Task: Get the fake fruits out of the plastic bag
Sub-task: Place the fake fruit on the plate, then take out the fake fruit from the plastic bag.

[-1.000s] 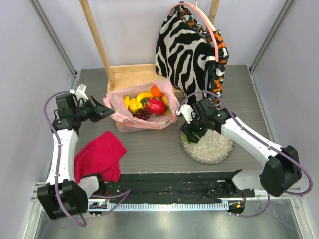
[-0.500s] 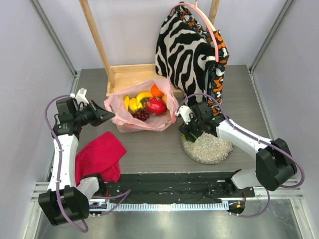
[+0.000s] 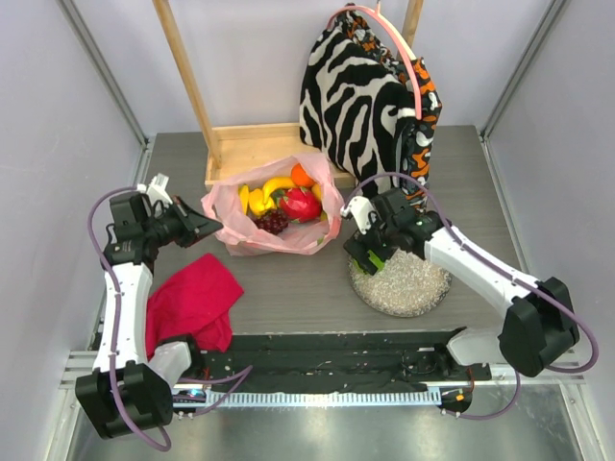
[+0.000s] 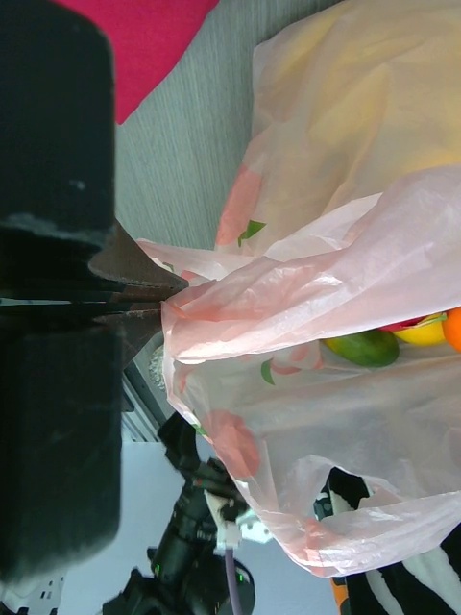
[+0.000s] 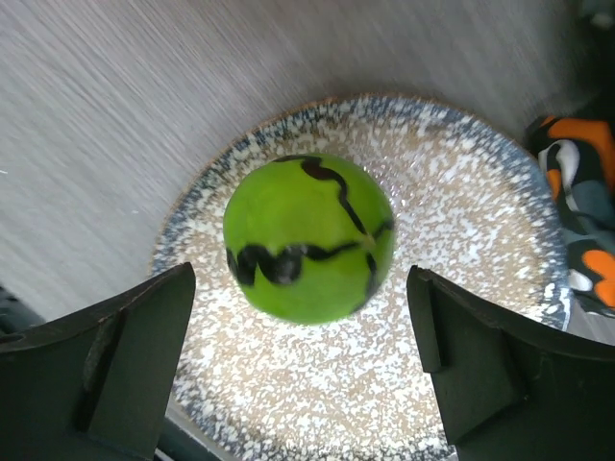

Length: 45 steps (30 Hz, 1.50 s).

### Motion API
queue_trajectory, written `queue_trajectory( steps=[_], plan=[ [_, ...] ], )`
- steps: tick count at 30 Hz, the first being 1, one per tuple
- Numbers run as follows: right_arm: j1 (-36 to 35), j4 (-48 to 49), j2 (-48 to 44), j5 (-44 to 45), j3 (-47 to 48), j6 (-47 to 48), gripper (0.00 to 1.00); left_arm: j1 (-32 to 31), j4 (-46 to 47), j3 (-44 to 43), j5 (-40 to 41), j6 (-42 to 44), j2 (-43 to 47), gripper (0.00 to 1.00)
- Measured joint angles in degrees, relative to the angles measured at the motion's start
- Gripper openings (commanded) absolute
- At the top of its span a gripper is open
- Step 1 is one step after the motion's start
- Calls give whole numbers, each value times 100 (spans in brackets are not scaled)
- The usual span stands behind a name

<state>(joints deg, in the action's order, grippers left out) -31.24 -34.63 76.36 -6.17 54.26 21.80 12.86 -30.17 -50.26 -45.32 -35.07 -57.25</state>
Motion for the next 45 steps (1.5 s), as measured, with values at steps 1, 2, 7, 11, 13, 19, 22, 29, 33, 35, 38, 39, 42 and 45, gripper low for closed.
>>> queue_trajectory(
  steps=[1, 2, 7, 11, 13, 19, 22, 29, 33, 35, 38, 39, 42, 45],
  plan=[
    [0, -133, -31, -52, 133, -11, 100, 0, 2, 4, -2, 0, 17, 0],
    [0, -363, -74, -149, 345, -13, 99, 0, 4, 7, -4, 0, 44, 0],
    [-74, -1113, -369, -540, 1716, -79, 94, 2, 46, 37, -37, -4, 155, 0],
    [-426, -1176, -109, -852, 3189, -323, 88, 2, 76, 90, -59, -15, 188, 0],
    [-793, -1097, 173, -925, 3773, -372, 87, 2, 76, 107, -76, -31, 203, 0],
    [-1805, -863, 1296, -979, 4865, -11, 69, 74, 81, 133, -138, -57, 343, 0],
    [-1810, -822, 1672, -1051, 4848, 162, 64, 146, 81, 162, -168, -74, 417, 0],
    [-1672, -400, 2597, -520, 4638, -149, 80, 221, 79, 273, -236, -184, 501, 0],
    [-1593, -55, 3397, 367, 4778, -501, 95, 229, 61, 413, -337, -232, 649, 0],
    [-1545, 68, 3722, 772, 4835, -636, 97, 229, -48, 422, -411, -225, 706, 0],
    [-1493, 164, 4054, 1250, 4839, -726, 98, 229, -448, 367, -490, -76, 782, 0],
    [-1473, 186, 4127, 1379, 4839, -728, 98, 229, -695, 297, -525, 7, 813, 0],
    [-1434, 306, 4260, 1635, 4839, -713, 99, 229, -1338, 46, -573, 337, 909, 0],
    [-1438, 385, 4374, 1718, 4924, -664, 100, 229, -2006, -234, -612, 785, 1032, 0]
  ],
)
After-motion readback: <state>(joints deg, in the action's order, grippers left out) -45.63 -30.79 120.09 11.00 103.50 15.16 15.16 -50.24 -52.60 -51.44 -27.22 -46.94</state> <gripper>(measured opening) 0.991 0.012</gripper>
